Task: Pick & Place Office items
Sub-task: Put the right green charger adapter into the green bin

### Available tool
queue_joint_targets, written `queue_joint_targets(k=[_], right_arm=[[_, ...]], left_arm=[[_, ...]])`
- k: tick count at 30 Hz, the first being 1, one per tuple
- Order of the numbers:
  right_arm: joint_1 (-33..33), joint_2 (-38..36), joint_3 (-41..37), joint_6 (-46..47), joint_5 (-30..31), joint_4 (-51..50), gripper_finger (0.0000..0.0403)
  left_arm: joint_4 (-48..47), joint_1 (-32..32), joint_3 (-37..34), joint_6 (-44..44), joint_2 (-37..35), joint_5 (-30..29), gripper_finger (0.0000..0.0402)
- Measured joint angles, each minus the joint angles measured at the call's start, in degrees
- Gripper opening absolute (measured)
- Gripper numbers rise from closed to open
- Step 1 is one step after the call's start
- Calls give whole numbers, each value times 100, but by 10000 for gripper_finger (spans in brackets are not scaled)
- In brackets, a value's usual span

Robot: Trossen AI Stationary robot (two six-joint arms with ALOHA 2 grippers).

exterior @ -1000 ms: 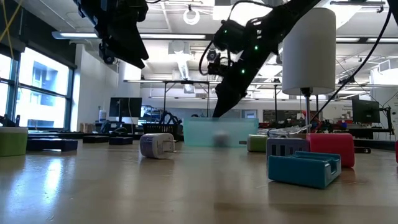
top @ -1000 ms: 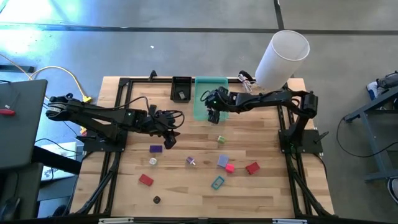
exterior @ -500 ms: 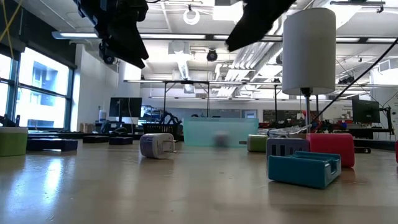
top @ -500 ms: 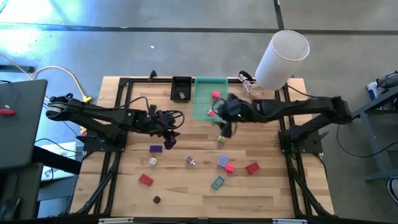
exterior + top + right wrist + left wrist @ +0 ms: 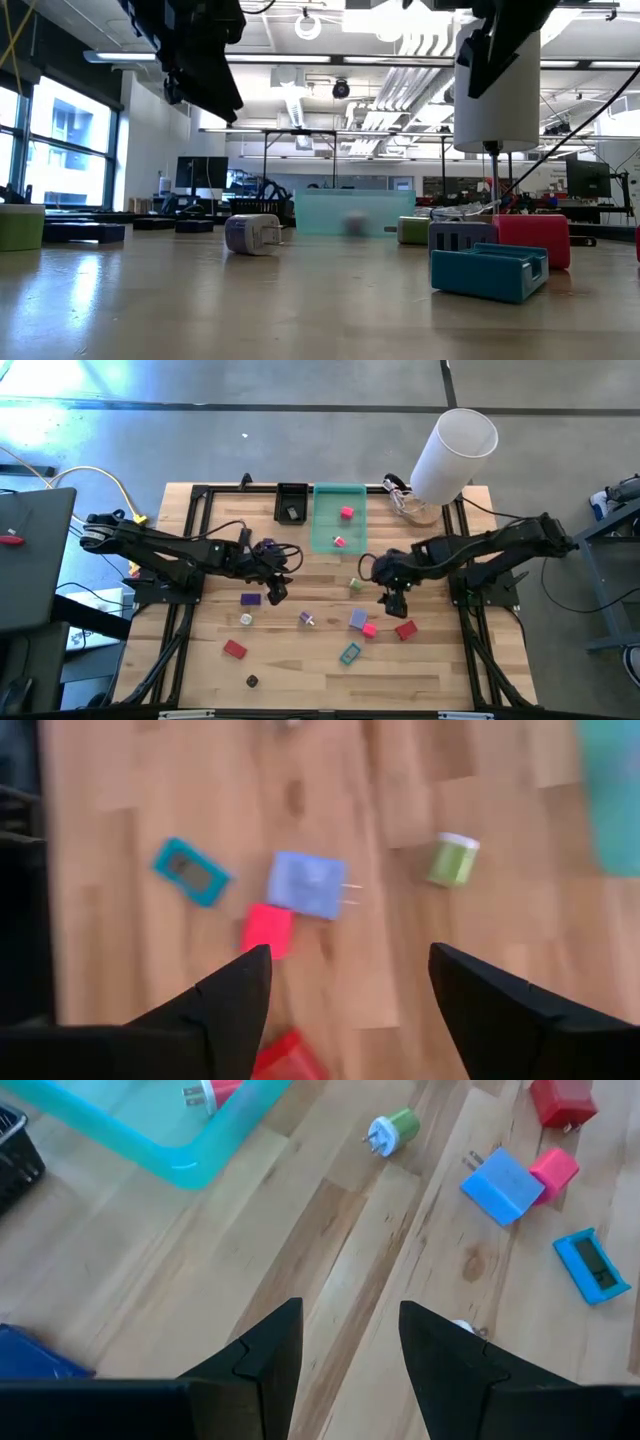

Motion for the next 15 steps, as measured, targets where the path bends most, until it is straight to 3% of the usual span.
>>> queue_joint_targets(k=[8, 15], right_arm=[[385, 102, -6, 480, -68, 52, 254], [514, 91, -2, 891, -270, 1302, 254]], left_arm=[[293, 77, 0, -19, 112, -4, 161], [381, 96, 0, -330, 112, -4, 161]])
